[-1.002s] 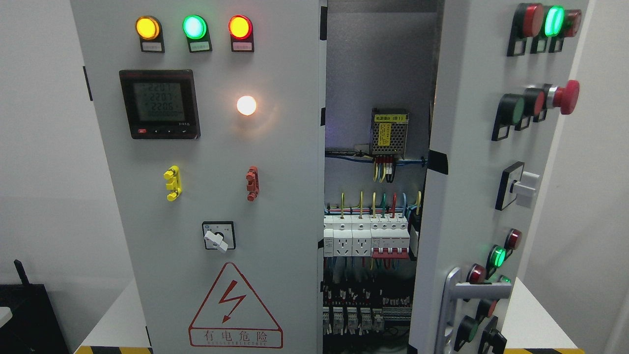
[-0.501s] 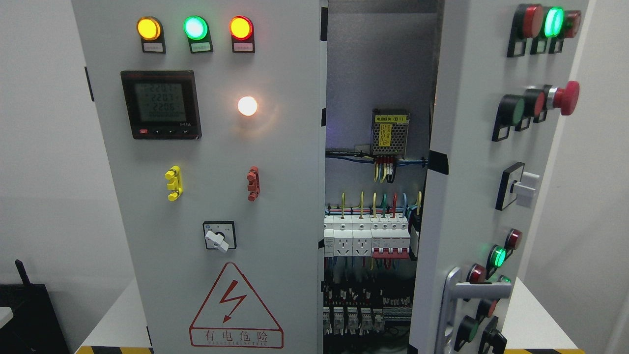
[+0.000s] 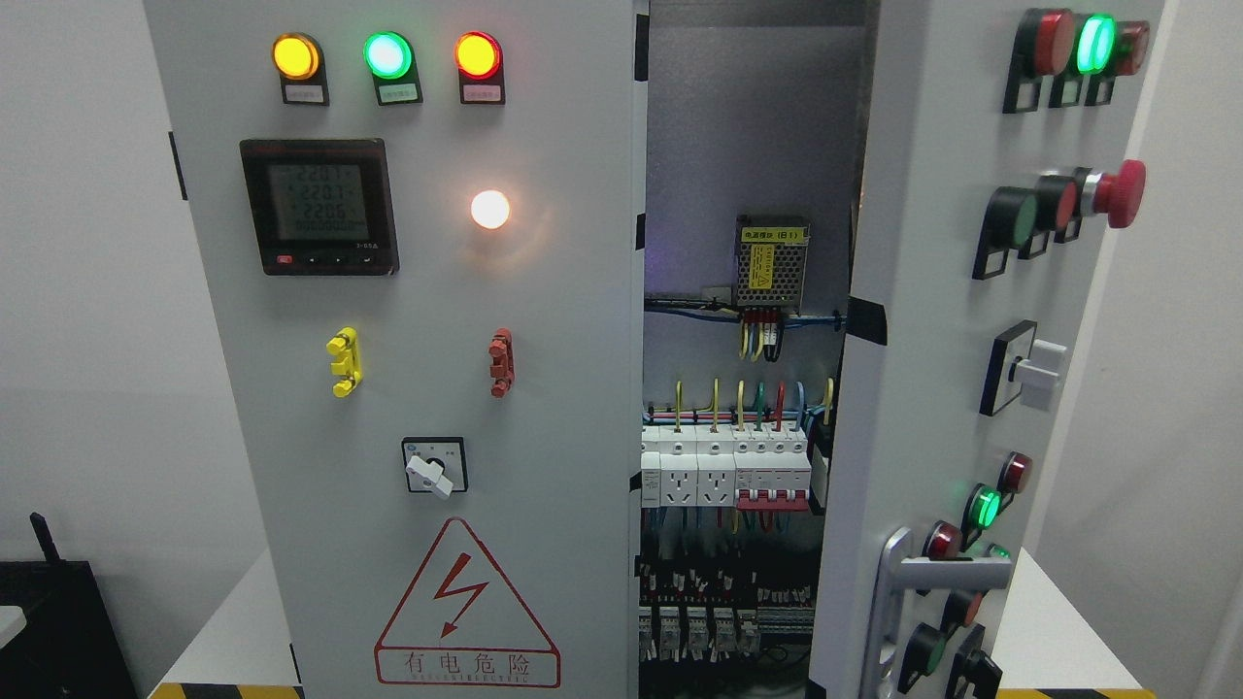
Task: Open door with both hands
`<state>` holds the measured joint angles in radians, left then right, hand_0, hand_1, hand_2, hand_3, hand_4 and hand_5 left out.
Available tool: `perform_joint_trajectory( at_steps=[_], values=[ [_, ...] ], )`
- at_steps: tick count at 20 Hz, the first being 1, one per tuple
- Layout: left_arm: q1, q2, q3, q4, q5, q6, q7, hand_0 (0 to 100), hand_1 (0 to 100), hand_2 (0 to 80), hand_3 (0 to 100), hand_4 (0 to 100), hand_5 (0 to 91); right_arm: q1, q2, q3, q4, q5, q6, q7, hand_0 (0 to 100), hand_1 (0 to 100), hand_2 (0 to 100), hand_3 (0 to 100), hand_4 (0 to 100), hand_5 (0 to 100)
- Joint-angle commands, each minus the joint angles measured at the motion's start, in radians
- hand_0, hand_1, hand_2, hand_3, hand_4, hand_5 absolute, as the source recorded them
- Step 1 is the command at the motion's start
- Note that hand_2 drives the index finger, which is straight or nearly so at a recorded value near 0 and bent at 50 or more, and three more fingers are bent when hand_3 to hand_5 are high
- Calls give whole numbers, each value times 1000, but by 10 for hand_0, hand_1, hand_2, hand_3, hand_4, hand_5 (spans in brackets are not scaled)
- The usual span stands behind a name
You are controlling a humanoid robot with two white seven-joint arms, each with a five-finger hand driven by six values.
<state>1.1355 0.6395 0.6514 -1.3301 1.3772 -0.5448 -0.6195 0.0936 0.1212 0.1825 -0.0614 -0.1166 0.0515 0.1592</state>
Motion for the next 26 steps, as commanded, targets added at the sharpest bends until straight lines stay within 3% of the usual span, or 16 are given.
perform_joint_trajectory(
  at_steps=[1, 5, 9, 12, 14, 17, 19, 21, 26],
  values=[
    [33, 461, 376, -195, 235, 118, -35, 120, 389, 0, 0, 0, 0, 0, 0, 0, 0, 0, -1, 0, 120, 389, 0, 0, 0, 0],
    [29, 621, 451, -172, 330, 259, -68, 120, 389, 0, 0, 0, 0, 0, 0, 0, 0, 0, -1, 0, 120, 389, 0, 0, 0, 0],
    [4, 686, 502, -175, 342, 362, -140, 120, 389, 0, 0, 0, 0, 0, 0, 0, 0, 0, -1, 0, 120, 389, 0, 0, 0, 0],
    [-57, 721, 495, -181, 342, 433, -172, 120, 389, 0, 0, 0, 0, 0, 0, 0, 0, 0, -1, 0, 120, 389, 0, 0, 0, 0],
    [-98, 724, 464, -195, 336, 437, -193, 120, 389, 0, 0, 0, 0, 0, 0, 0, 0, 0, -1, 0, 120, 389, 0, 0, 0, 0],
    [-99, 770, 401, -202, 323, 436, -276, 120, 389, 0, 0, 0, 0, 0, 0, 0, 0, 0, -1, 0, 120, 389, 0, 0, 0, 0],
    [-126, 789, 363, -202, 310, 436, -282, 120, 389, 0, 0, 0, 0, 0, 0, 0, 0, 0, -1, 0, 120, 389, 0, 0, 0, 0],
    [-259, 786, 241, -202, 289, 436, -281, 120, 389, 0, 0, 0, 0, 0, 0, 0, 0, 0, -1, 0, 120, 389, 0, 0, 0, 0],
    [-765, 784, -299, -199, 234, 436, -281, 120, 389, 0, 0, 0, 0, 0, 0, 0, 0, 0, -1, 0, 120, 389, 0, 0, 0, 0]
  ],
)
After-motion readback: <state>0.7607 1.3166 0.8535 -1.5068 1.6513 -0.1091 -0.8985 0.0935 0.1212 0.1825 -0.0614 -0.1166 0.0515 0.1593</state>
